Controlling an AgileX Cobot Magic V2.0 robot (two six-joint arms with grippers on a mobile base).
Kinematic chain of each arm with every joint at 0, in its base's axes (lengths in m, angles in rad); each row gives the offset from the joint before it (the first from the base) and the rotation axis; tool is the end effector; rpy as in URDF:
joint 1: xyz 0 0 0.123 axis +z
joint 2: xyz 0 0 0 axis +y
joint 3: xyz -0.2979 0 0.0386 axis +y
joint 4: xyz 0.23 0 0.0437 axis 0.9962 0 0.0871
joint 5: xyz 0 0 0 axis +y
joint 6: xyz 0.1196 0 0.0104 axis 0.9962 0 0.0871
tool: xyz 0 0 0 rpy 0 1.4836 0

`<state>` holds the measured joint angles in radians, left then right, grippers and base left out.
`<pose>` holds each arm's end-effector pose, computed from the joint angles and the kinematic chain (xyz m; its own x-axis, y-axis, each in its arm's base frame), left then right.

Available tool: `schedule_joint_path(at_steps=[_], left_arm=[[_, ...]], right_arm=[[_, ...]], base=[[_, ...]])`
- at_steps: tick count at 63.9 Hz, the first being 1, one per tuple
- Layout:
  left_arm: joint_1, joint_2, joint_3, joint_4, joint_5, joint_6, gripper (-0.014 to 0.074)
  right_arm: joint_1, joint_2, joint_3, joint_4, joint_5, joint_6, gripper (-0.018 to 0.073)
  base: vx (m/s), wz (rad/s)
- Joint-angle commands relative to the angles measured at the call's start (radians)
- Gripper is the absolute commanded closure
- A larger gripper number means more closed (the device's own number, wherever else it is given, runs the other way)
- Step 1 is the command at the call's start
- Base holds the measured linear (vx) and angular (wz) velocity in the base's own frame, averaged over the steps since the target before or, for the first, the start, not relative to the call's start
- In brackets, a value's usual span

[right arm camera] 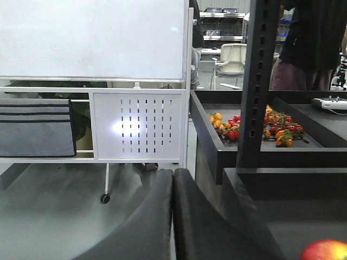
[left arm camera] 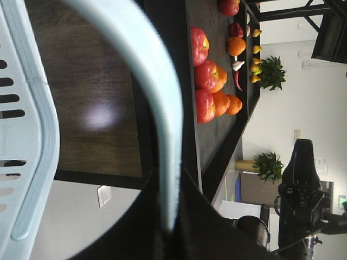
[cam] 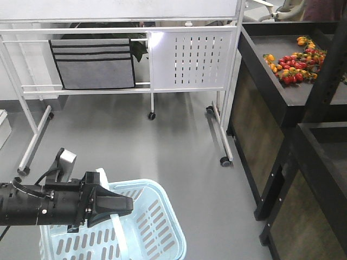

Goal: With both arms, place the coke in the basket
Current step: 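Drive toward the produce bins carrying the basket in the left gripper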

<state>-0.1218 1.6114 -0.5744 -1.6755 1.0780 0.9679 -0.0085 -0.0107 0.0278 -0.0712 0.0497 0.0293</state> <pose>0.2327 -0.1345 0.2036 -0.9701 -0.2368 -0.0540 -0.0291 0.3343 -0.9420 0.0524 -0.0009 0.2006 0.0200 -0.0420 -0.9989 0.0129 0.9990 -0.0417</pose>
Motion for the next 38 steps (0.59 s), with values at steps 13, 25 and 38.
schedule_joint_path(at_steps=[13, 25, 38], left_arm=[[-0.007, -0.034, -0.024, -0.056, 0.078, 0.002, 0.0602], [-0.007, -0.034, -0.024, -0.056, 0.078, 0.002, 0.0602], [-0.007, -0.034, -0.024, -0.056, 0.078, 0.002, 0.0602]], right_arm=[[0.001, 0.006, 0.008, -0.005, -0.078, -0.005, 0.0569], [0.001, 0.006, 0.008, -0.005, -0.078, -0.005, 0.0569], [0.001, 0.006, 0.008, -0.005, -0.077, -0.005, 0.0569]], base=[[0.18, 0.06], [0.18, 0.07], [0.19, 0.05]])
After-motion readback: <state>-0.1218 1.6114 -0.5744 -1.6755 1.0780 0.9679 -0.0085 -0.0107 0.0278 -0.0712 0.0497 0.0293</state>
